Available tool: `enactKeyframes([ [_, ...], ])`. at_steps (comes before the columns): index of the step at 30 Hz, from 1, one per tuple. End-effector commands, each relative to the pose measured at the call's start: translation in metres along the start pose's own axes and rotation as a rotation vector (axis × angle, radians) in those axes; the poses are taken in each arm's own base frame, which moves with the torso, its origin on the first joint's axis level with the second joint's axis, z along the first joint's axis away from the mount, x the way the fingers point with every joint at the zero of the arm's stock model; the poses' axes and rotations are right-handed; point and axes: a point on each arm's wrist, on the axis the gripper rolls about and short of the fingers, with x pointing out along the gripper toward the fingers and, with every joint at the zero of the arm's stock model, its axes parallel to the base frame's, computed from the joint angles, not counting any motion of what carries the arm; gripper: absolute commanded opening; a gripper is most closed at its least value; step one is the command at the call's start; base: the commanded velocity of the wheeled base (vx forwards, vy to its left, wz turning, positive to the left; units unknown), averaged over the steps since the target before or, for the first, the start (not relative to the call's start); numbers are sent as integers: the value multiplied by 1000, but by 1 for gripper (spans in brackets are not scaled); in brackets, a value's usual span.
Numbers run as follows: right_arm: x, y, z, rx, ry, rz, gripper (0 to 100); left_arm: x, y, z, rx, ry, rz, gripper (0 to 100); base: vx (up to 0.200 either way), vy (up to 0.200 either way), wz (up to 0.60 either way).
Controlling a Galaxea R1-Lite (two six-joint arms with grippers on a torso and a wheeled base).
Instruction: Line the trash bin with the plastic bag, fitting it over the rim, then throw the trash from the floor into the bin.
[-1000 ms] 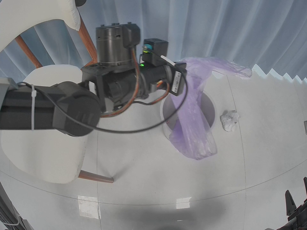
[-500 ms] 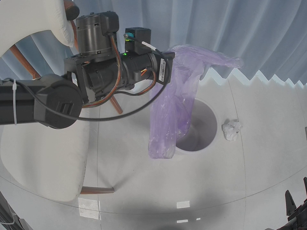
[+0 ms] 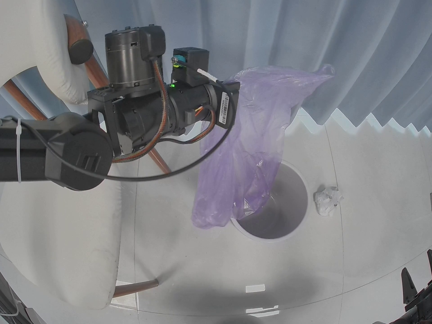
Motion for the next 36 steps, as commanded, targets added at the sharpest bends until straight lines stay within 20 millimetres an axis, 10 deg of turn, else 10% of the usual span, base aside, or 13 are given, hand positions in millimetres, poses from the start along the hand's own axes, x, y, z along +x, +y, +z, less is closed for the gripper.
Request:
enactKeyframes([
  [1, 0, 0, -5, -1, 2, 1, 100, -8, -1, 0, -1, 5, -3, 0, 0, -200, 0],
  [13, 0, 0, -5, -1, 2, 1, 100, -25, -10, -2, -12, 16, -29, 0, 0, -200, 0],
  [30, 0, 0, -5, -1, 2, 1, 100, -62, -13, -54, -146, 149, 80, 0, 0, -200, 0],
  [36, 0, 0, -5, -1, 2, 1, 100, -67, -12, -52, -331, -71, 137, 0, 0, -33, 0],
])
